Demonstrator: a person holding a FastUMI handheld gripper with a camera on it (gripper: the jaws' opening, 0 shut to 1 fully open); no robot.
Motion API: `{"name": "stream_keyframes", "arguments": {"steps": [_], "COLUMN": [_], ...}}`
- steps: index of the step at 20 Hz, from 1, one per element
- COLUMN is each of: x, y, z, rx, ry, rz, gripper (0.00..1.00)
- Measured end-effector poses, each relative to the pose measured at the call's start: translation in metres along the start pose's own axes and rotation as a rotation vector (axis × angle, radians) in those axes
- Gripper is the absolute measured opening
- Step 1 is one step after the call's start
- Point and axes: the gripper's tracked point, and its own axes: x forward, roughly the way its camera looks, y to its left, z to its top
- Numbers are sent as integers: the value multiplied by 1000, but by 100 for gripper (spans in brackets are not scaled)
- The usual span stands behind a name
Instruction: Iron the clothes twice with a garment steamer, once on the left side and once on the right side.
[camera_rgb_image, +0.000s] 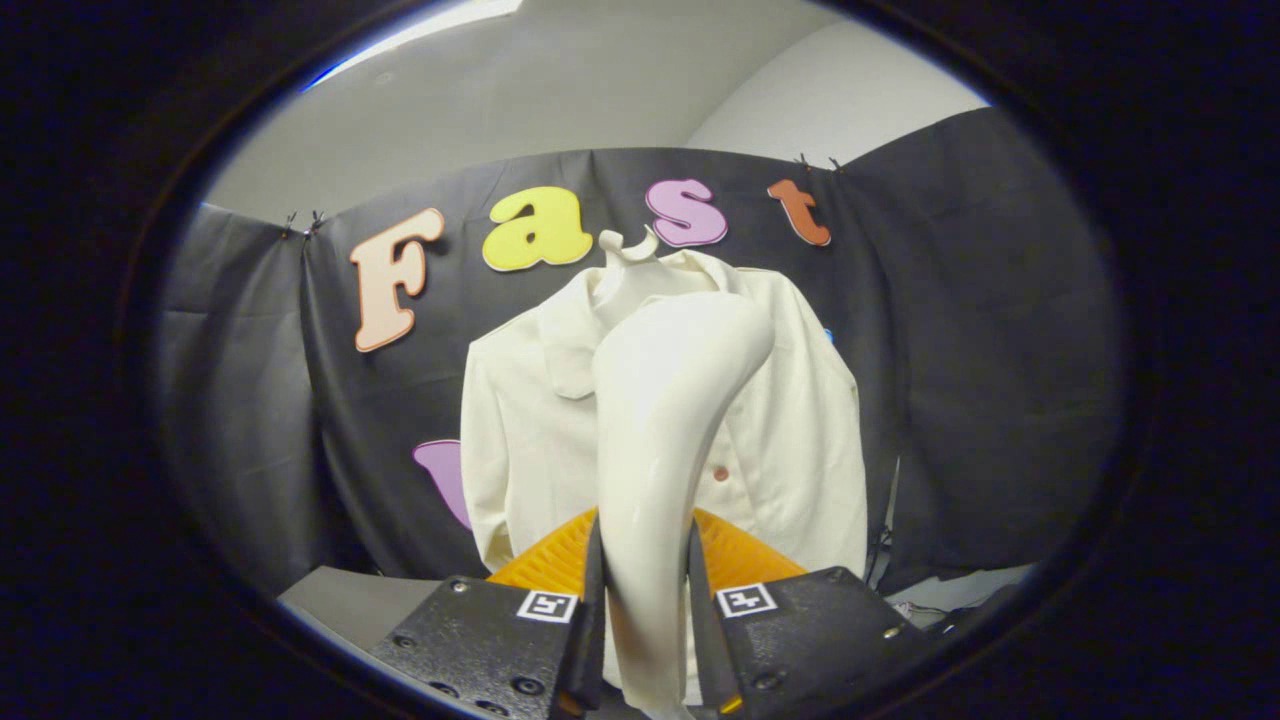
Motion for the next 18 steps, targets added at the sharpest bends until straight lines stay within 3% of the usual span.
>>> {"name": "stream_keyframes", "arguments": {"steps": [8, 18], "x": [44, 45], "y": [4, -3], "z": [-34, -68], "rx": [81, 99], "ry": [86, 142], "rz": [-2, 24], "gripper": [37, 37]}}
